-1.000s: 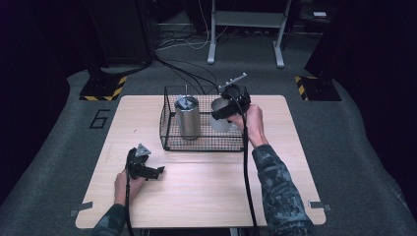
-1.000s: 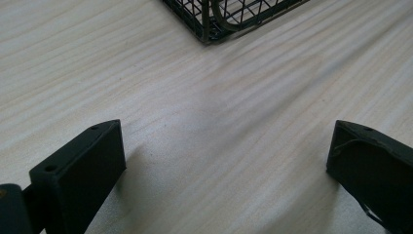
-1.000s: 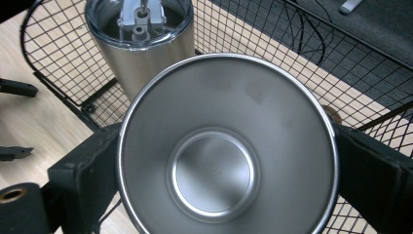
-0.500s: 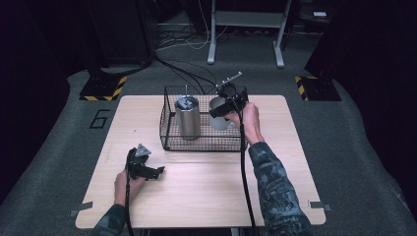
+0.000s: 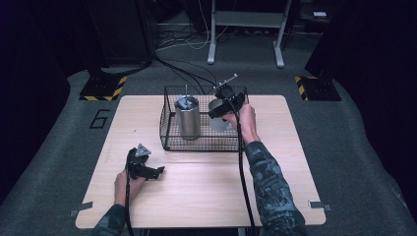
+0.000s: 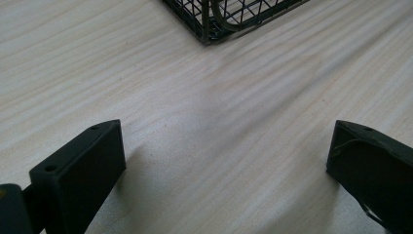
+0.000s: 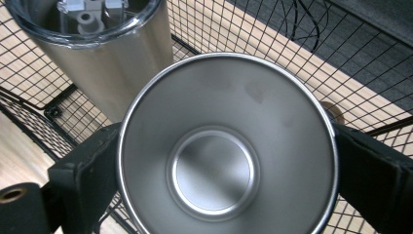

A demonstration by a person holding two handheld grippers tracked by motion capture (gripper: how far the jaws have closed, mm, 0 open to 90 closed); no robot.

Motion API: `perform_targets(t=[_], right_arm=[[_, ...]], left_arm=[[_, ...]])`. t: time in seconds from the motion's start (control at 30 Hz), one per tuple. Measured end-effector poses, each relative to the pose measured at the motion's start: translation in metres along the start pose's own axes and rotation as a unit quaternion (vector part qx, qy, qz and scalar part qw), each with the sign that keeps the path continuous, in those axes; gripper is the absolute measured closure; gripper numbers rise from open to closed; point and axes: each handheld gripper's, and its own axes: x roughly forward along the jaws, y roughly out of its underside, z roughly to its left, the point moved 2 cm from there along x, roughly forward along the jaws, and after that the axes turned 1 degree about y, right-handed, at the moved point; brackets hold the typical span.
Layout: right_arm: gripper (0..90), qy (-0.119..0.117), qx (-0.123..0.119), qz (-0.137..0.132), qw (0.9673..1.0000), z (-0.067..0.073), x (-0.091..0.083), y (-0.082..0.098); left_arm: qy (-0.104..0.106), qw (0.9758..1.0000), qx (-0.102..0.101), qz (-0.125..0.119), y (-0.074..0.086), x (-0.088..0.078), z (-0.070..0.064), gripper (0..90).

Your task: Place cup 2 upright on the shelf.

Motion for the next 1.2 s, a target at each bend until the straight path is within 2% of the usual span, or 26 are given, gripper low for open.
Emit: perform_targets(t=[0.07, 0.13, 0.17, 0.3, 0.37, 0.5, 0.67, 0.77, 1.2], right_arm=[[5.8, -0.002, 0.000, 0.000, 1.0000, 0.000, 0.002, 0.000], [5.8, -0.001, 0.010, 0.010, 0.9999, 0.000, 0.008, 0.002], [5.9, -0.001, 0.004, 0.006, 1.0000, -0.001, 0.010, 0.002], [5.9, -0.001, 0.008, 0.015, 0.9999, -0.001, 0.018, 0.004], [5.8, 0.001, 0.002, 0.017, 0.9999, -0.002, 0.022, 0.004], [5.9, 0.003, 0.010, 0.021, 0.9997, -0.001, 0.027, 0.005], [5.8, 0.003, 0.008, 0.025, 0.9996, 0.000, 0.032, 0.005], [5.8, -0.011, 0.023, 0.023, 0.9994, -0.001, 0.037, 0.007], [5.8, -0.008, 0.015, 0.049, 0.9986, 0.002, 0.059, 0.016]], left_arm=[[0.000, 1.0000, 0.000, 0.000, 0.000, 0.000, 0.000, 0.2], [0.002, 1.0000, -0.002, 0.002, 0.000, 0.000, 0.000, 0.2], [0.002, 1.0000, -0.002, 0.002, 0.000, 0.000, 0.000, 0.2], [0.000, 1.0000, 0.000, 0.001, 0.000, 0.000, 0.000, 0.2], [0.000, 1.0000, 0.001, 0.000, 0.000, 0.000, 0.000, 0.2], [-0.002, 1.0000, 0.000, -0.002, 0.000, 0.000, 0.000, 0.2], [-0.001, 1.0000, -0.001, -0.002, 0.000, 0.000, -0.001, 0.2], [-0.003, 1.0000, 0.001, -0.003, 0.000, 0.000, 0.000, 0.2], [-0.001, 1.0000, 0.000, 0.000, 0.000, 0.000, 0.000, 0.2]])
